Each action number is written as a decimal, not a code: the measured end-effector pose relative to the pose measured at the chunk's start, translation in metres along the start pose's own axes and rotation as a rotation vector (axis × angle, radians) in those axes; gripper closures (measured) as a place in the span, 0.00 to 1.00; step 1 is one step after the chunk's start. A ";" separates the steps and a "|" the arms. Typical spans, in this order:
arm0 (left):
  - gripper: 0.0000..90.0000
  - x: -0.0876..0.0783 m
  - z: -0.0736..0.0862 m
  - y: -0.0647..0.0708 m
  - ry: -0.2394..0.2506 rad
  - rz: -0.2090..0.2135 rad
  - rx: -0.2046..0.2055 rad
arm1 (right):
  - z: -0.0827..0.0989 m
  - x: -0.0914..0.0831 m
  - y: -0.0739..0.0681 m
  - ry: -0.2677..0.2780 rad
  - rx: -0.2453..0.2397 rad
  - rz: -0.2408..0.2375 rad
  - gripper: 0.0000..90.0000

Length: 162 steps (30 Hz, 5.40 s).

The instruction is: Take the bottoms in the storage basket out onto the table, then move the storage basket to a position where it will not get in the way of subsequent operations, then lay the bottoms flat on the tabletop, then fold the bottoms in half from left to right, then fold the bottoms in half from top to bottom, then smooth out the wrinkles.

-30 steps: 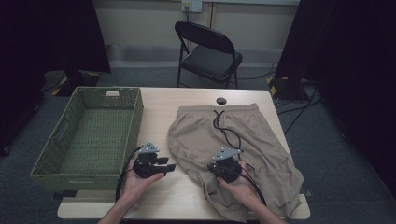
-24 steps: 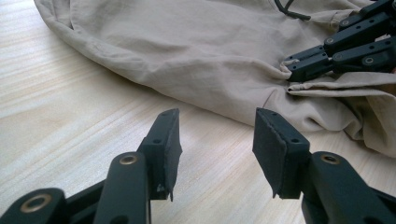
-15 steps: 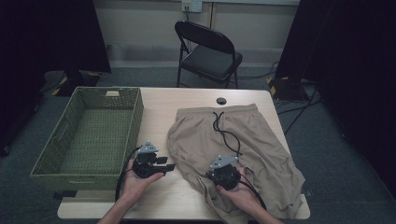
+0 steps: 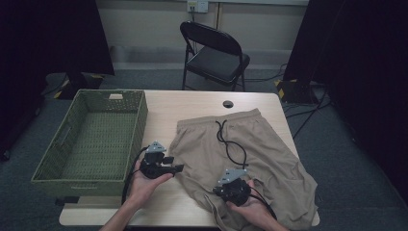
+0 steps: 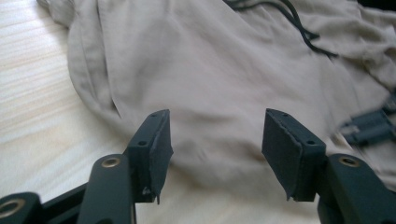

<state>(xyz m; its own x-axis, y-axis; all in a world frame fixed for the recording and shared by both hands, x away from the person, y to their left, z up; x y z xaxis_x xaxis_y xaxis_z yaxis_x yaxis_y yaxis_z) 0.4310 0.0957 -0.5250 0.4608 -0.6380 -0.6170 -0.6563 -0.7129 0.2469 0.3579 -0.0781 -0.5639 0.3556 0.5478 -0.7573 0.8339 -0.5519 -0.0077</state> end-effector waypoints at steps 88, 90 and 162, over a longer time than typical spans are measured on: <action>0.98 0.048 -0.053 -0.061 0.086 0.001 -0.106 | -0.046 -0.026 -0.009 0.202 0.108 -0.140 0.97; 0.98 0.043 -0.064 -0.058 0.114 0.008 -0.105 | -0.048 -0.029 -0.009 0.211 0.105 -0.139 0.97; 0.98 -0.060 -0.212 -0.059 0.347 -0.058 -0.045 | -0.174 -0.155 0.024 0.567 0.002 -0.022 0.98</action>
<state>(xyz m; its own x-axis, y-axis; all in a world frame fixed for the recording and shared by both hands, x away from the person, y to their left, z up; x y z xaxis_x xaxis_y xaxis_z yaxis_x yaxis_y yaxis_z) 0.5683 0.1144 -0.3439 0.6769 -0.6518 -0.3421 -0.6001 -0.7578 0.2564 0.3959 -0.0670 -0.3333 0.5094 0.8109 -0.2879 0.8432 -0.5372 -0.0213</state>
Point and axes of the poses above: each handheld gripper's, and its own axes: x roughly forward along the jaws, z roughly out of its underside, y roughly to its right, the point moved 10 cm from there along x, roughly forward along the jaws, and after that the axes turned 1 degree about z, right-handed, at the moved point
